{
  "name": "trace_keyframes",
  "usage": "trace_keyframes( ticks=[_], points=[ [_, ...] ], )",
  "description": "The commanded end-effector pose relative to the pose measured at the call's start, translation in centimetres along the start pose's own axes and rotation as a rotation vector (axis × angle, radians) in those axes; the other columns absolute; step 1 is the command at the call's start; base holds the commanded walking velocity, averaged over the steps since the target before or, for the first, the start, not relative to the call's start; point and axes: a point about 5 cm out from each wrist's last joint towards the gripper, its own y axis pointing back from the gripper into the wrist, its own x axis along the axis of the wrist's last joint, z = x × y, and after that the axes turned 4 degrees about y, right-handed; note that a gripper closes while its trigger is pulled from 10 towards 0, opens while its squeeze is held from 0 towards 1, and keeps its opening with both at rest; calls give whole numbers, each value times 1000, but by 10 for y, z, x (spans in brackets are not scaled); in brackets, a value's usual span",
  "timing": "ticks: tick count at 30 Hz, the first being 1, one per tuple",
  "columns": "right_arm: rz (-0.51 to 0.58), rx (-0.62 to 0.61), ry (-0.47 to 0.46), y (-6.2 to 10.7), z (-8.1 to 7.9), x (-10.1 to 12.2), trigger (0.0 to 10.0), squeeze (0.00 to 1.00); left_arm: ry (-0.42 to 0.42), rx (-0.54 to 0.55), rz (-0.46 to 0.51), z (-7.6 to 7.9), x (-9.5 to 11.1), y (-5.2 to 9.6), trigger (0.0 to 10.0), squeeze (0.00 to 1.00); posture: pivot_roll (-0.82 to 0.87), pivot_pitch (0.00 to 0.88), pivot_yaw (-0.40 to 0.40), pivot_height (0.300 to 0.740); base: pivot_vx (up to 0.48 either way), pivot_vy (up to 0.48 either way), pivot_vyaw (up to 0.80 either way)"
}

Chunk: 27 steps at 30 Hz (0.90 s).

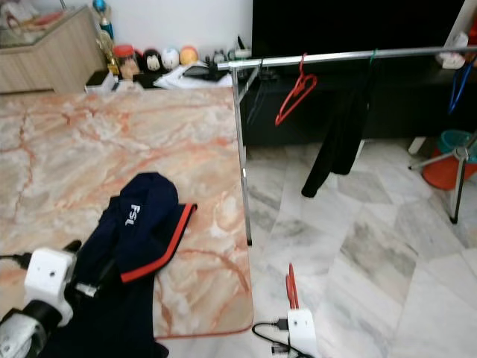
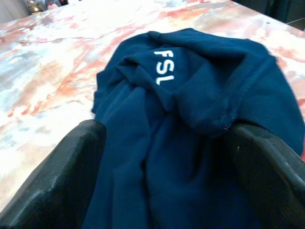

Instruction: Hang hanger

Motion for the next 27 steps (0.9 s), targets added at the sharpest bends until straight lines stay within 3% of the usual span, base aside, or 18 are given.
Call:
trace_keyframes(
  ticks=[1,5,10,11,12,14,16,21,27],
  points=[
    [6,4,3,-1,1,3,10000,0,-16,-22,33,3,5,4,10000,0,67,13,31,740,0,0,0],
    [2,3,6,-1,5,2,10000,0,-3,52,34,-1,0,14,10000,0,64,11,28,740,0,0,0],
    [-5,3,13,-1,9,0,10000,0,59,275,102,-15,4,28,10000,0,69,15,20,740,0,0,0],
    [-5,3,13,-1,9,0,10000,0,59,275,102,-15,4,28,10000,0,69,15,20,740,0,0,0],
    [-7,8,20,-1,8,0,10000,0,30,358,122,-21,7,30,10000,0,73,18,14,740,0,0,0],
    [-8,11,23,-1,7,-1,10000,0,37,414,165,-25,13,26,10000,0,73,18,14,740,0,0,0],
    [-5,16,25,0,5,-1,10000,0,64,383,223,-21,23,8,10000,0,71,19,9,740,0,0,0],
    [-2,17,21,0,4,0,10000,0,69,299,242,-6,25,-11,10000,0,56,17,12,740,0,0,0],
    [-4,15,13,0,5,-1,10000,0,94,259,226,1,17,-22,10000,0,56,17,14,740,0,0,0]
  ],
)
